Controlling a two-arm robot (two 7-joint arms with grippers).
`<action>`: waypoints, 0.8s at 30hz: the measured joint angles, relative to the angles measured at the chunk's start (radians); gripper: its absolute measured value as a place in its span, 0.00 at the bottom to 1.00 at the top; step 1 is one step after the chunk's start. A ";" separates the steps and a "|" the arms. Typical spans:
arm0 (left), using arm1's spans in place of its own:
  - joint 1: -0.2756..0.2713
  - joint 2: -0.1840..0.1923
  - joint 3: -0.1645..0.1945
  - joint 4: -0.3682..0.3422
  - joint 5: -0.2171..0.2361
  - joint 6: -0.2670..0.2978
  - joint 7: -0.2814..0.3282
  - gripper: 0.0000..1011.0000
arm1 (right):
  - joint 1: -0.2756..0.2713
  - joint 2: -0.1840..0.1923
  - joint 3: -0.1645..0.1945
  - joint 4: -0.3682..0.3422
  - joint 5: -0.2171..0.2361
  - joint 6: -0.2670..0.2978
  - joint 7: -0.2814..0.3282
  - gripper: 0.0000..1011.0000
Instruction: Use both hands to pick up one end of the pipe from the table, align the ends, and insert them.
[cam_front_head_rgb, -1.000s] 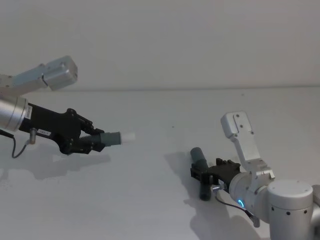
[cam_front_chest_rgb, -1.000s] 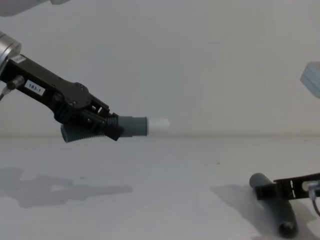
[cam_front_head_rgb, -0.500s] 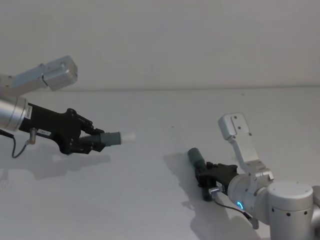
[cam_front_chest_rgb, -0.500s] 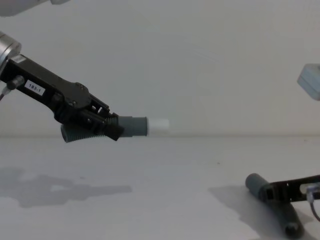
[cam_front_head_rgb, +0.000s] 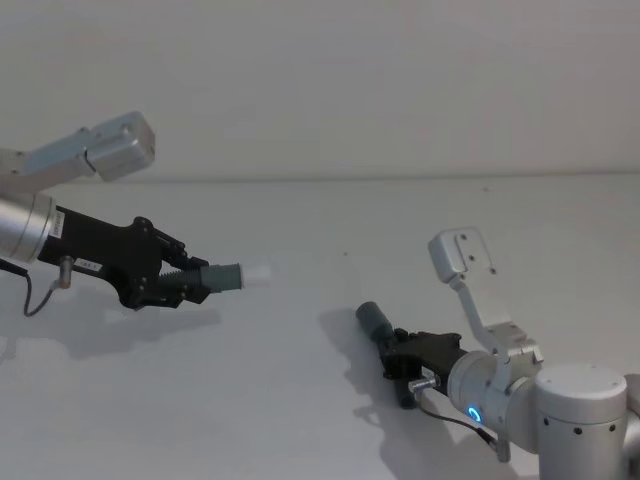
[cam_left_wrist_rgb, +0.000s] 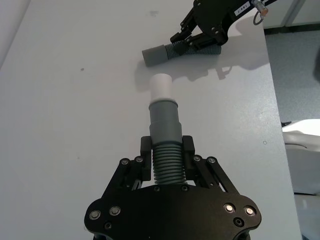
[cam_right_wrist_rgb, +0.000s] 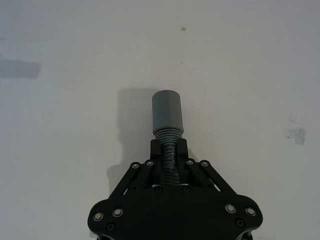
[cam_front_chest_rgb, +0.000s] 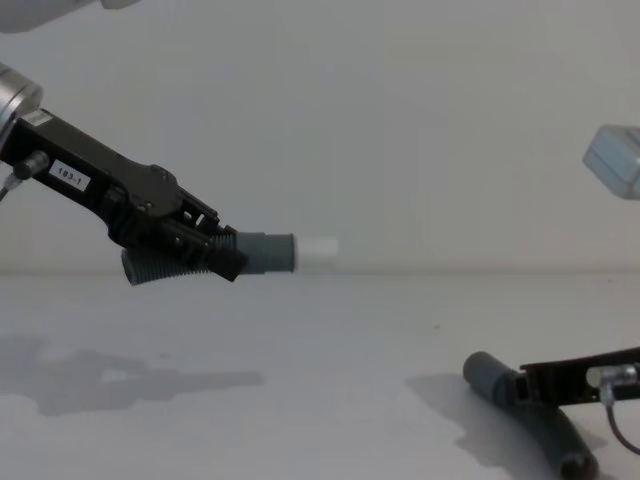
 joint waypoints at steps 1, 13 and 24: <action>0.000 0.000 0.000 0.000 0.000 0.000 0.000 0.32 | 0.000 0.001 0.000 0.000 0.000 -0.004 0.004 0.16; 0.000 0.000 0.000 0.000 0.000 0.000 0.000 0.32 | 0.013 0.063 -0.024 0.002 -0.021 -0.112 0.085 0.02; 0.000 0.000 0.000 0.000 0.000 0.000 0.000 0.32 | 0.046 0.153 -0.058 0.014 -0.058 -0.263 0.195 0.00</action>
